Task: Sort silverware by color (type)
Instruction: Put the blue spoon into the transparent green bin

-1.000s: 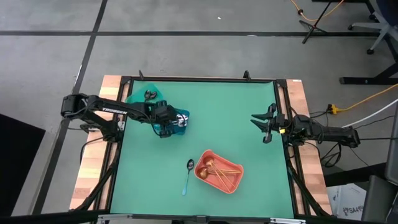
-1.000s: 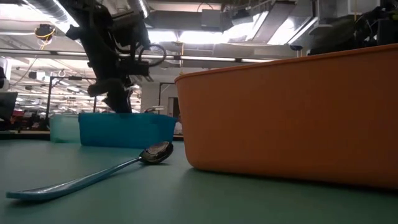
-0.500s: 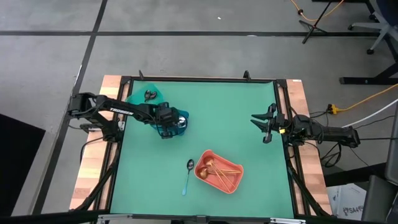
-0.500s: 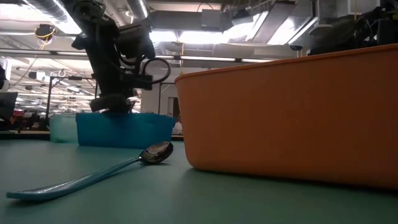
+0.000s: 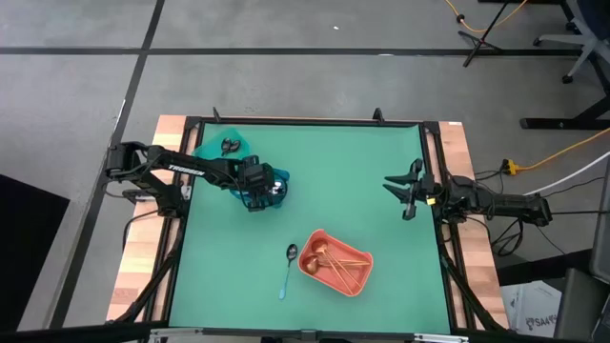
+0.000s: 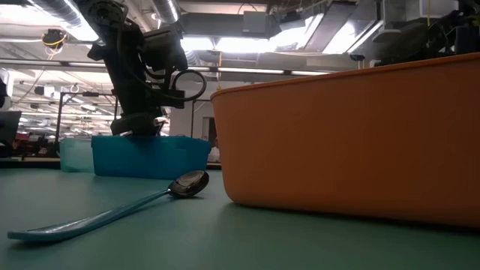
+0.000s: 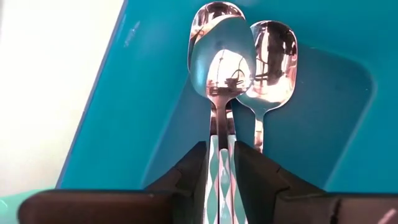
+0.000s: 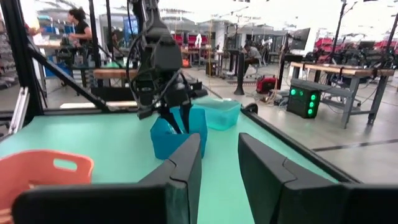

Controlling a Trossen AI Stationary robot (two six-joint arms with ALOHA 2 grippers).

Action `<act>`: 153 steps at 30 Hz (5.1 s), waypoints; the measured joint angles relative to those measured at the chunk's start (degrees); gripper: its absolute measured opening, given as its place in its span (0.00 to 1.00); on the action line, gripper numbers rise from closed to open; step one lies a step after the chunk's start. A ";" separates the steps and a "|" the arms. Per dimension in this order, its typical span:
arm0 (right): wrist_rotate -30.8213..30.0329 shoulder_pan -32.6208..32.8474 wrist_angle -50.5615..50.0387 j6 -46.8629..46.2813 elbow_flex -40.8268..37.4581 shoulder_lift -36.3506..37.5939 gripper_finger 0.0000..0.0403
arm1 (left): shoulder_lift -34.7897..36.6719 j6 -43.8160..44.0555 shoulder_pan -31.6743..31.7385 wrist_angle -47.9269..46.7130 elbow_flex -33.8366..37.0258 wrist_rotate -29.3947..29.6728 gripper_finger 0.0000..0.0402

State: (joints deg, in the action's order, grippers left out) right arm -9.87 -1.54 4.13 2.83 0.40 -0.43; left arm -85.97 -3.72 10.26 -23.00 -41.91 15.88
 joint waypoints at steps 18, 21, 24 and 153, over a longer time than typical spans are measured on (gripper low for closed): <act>0.37 0.00 -1.57 0.37 0.02 -0.22 0.24 | 0.20 0.39 -0.33 -1.08 -7.64 -0.09 0.20; 0.37 0.00 -1.57 0.39 0.02 -0.22 0.24 | 0.20 2.07 -0.69 -1.51 -9.71 -0.25 0.20; 0.37 0.00 -1.59 0.39 0.02 -0.22 0.24 | 0.20 5.68 -1.24 -1.96 -12.25 -0.35 0.20; 0.46 0.02 -1.28 0.46 0.00 -0.24 0.24 | -24.73 90.61 -32.79 9.69 -21.42 -16.85 0.20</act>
State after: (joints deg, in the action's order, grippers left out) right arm -9.41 -1.52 2.85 3.29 0.40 -0.67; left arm -110.71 86.89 -22.52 -13.31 -63.33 -0.97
